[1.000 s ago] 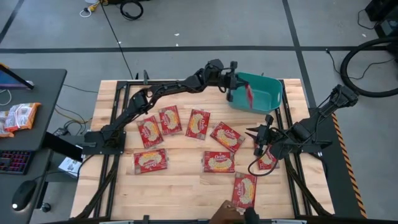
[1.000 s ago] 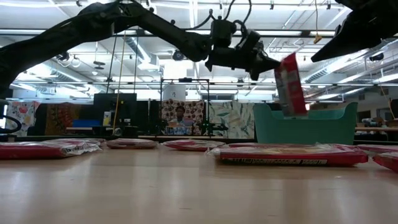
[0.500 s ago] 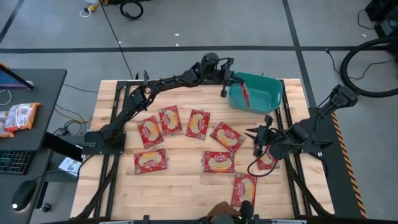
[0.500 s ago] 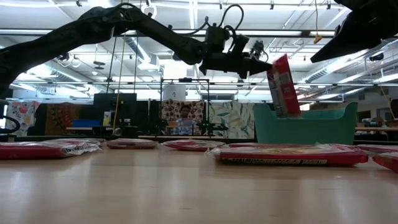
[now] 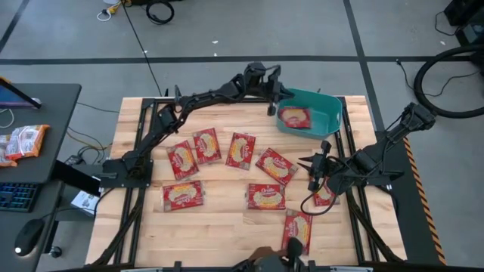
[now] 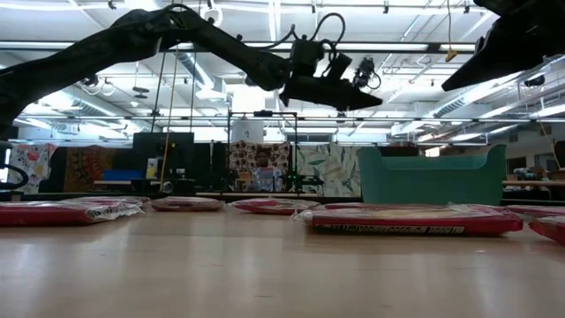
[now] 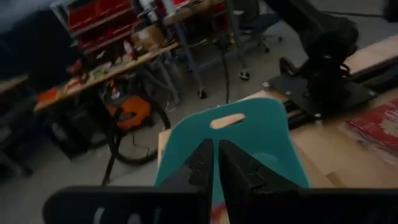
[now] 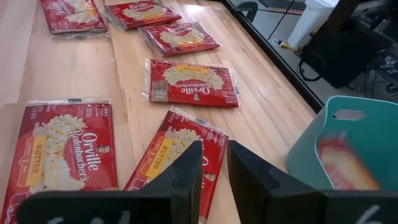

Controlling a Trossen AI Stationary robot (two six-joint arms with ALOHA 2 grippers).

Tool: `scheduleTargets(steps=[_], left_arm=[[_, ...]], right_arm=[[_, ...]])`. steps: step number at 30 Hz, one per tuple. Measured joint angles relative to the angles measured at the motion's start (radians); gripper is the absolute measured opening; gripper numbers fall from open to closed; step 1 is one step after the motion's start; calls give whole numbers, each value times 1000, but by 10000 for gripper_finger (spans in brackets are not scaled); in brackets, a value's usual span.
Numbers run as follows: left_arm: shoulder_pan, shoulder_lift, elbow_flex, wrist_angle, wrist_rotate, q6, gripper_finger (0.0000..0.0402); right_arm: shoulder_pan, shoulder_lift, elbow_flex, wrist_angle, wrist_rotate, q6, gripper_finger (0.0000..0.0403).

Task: Sort popcorn bags into baskets
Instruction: Put the popcorn bag into the blue bin

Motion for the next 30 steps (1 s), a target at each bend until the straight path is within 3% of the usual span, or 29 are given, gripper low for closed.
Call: scheduleTargets(steps=[7, 14, 17, 21, 25, 30], left_arm=[[3, -101, -1, -227, -7, -43, 58], [-39, -246, 0, -768, 26, 13, 77], [-76, -285, 0, -973, -51, 13, 77], [-133, -302, 0, -1197, -233, 8, 78], [-199, -302, 0, -1361, -394, -16, 78], [-272, -302, 0, -1520, -510, -96, 78]], right_arm=[[0, 0, 0, 0, 0, -2, 80], [0, 0, 0, 2, 0, -2, 80], [0, 0, 0, 2, 2, -3, 80], [0, 0, 0, 8, 28, -4, 80], [-1, 0, 0, 29, 28, -9, 80], [-3, 6, 0, 85, 32, -51, 80]])
